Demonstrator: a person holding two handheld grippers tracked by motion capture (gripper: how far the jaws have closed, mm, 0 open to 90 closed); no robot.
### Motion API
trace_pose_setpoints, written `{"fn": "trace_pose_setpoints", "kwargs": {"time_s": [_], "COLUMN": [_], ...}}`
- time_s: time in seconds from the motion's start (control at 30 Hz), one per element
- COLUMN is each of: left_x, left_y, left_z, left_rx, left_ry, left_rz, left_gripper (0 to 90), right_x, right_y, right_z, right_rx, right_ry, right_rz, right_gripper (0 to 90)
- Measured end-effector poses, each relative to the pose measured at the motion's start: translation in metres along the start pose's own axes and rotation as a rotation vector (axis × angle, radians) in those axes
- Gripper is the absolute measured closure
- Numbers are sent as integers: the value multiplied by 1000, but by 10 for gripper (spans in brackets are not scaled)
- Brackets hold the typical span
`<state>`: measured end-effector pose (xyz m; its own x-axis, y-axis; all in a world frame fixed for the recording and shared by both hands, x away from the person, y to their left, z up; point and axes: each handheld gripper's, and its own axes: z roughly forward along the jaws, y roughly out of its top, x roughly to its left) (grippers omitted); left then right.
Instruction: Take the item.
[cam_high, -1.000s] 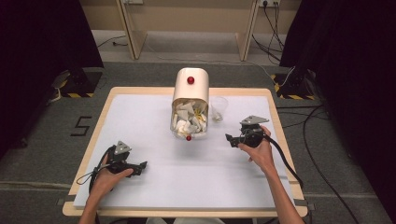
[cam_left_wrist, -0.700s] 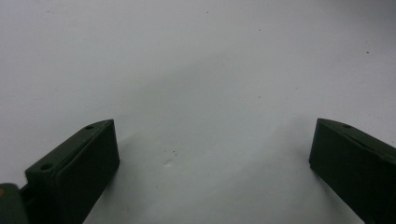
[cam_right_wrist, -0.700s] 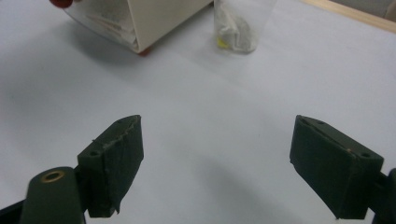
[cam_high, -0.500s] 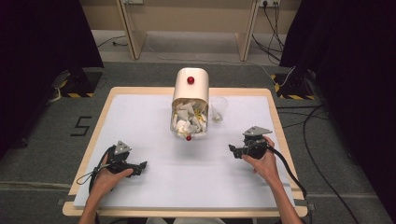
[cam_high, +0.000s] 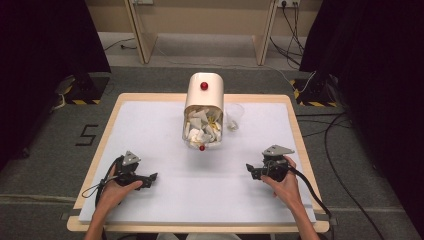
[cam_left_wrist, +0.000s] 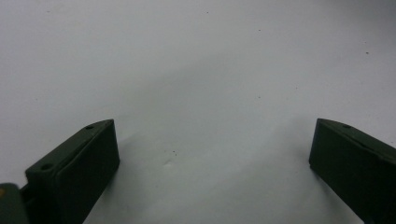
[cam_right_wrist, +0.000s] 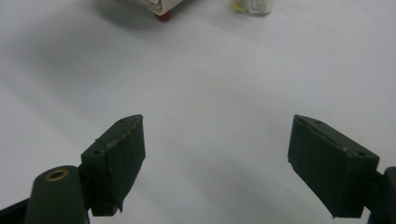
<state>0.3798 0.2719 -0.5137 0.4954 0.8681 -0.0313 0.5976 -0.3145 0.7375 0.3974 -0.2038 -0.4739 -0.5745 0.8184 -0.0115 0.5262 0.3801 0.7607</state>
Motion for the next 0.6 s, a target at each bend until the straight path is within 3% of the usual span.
{"fn": "trace_pose_setpoints", "kwargs": {"time_s": [0.27,0.53,0.6], "left_x": [0,0,0], "left_y": [0,0,0], "left_z": [0,0,0], "left_rx": [0,0,0], "left_ry": [0,0,0], "left_rz": [0,0,1], "left_gripper": [7,7,7], "right_x": [12,15,17], "right_y": [-10,-27,-33], "right_z": [1,3,3], "right_rx": [31,83,58], "right_ry": [-6,25,15], "right_rz": [-40,-3,-8], "right_gripper": [173,173,171]}}
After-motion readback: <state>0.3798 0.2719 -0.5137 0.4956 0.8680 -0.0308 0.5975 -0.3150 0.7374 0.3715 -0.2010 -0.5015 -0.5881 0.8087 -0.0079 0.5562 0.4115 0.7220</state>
